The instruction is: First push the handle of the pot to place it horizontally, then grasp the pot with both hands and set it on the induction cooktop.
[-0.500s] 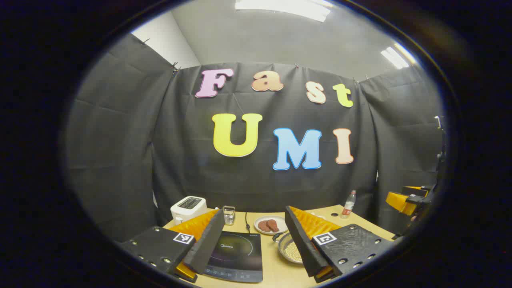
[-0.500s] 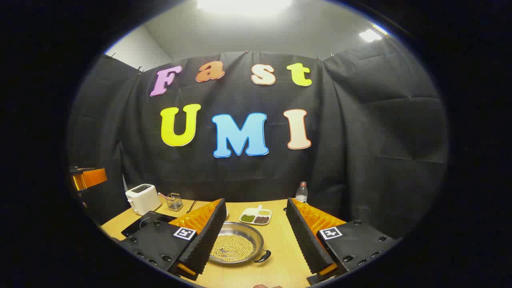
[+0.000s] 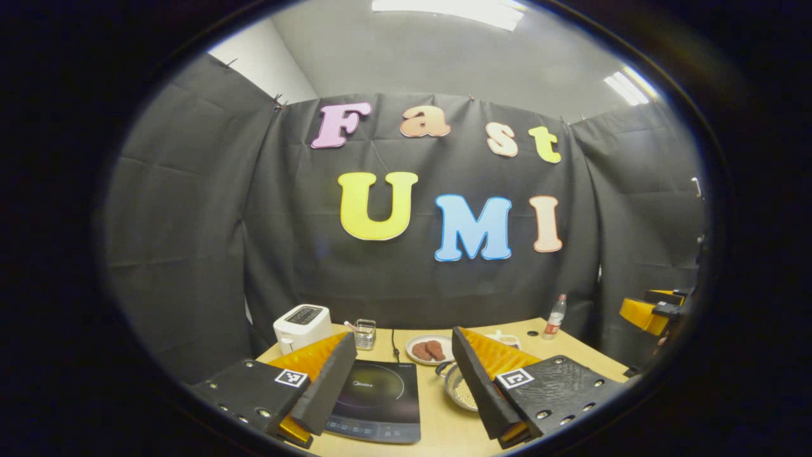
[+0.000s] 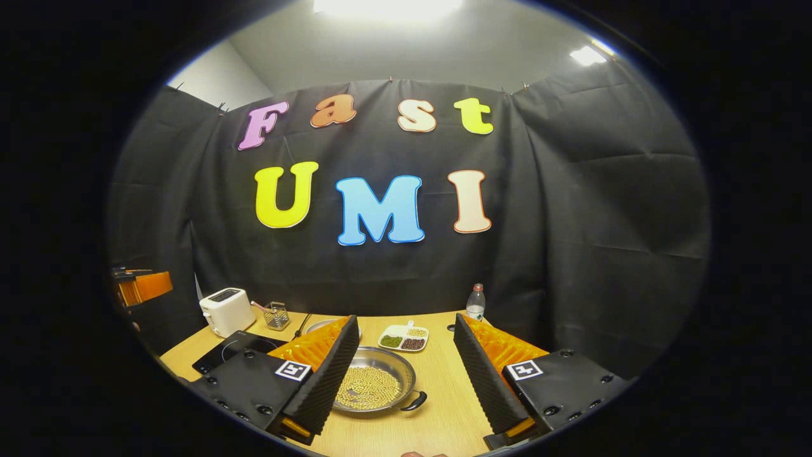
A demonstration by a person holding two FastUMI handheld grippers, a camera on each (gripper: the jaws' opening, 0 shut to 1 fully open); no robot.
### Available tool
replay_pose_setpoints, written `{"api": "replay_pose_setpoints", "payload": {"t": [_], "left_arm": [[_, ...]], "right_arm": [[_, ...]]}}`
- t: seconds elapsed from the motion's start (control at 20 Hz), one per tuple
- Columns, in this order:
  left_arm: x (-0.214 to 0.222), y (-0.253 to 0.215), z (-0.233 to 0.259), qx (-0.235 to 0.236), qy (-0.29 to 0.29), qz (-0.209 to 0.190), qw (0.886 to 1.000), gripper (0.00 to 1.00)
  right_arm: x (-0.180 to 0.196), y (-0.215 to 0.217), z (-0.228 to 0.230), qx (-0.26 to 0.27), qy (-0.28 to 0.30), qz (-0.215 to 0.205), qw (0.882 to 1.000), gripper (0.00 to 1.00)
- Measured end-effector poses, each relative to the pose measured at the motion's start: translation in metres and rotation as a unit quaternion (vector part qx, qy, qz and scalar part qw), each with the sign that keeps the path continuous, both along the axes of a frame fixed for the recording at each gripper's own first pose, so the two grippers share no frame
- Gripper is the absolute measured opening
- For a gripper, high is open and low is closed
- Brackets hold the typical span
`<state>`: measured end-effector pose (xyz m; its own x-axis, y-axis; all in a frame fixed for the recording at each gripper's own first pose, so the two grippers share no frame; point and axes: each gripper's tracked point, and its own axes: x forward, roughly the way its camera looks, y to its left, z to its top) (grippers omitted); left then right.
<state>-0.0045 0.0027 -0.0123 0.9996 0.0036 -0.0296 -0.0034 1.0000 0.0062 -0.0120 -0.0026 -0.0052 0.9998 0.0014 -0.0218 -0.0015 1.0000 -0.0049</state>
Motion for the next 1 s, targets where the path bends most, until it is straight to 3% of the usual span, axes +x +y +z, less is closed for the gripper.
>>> {"api": "replay_pose_setpoints", "payload": {"t": [0.15,0.25,0.3,1.0], "left_arm": [[0.000,-0.003,-0.004,-0.002,0.006,-0.002,1.000,0.96],[0.000,-0.003,-0.004,0.000,0.005,-0.004,1.000,0.88],[0.001,-0.002,-0.005,0.005,0.005,-0.004,1.000,0.88],[-0.012,0.036,-0.033,-0.003,0.029,0.023,0.999,0.88]], "right_arm": [[0.000,0.003,-0.002,-0.002,0.006,0.006,1.000,0.96],[0.002,0.007,-0.002,-0.001,0.011,0.011,1.000,0.96],[0.002,0.010,-0.002,-0.001,0.012,0.016,1.000,0.93],[0.028,0.063,-0.029,-0.034,0.100,0.108,0.989,0.96]]}}
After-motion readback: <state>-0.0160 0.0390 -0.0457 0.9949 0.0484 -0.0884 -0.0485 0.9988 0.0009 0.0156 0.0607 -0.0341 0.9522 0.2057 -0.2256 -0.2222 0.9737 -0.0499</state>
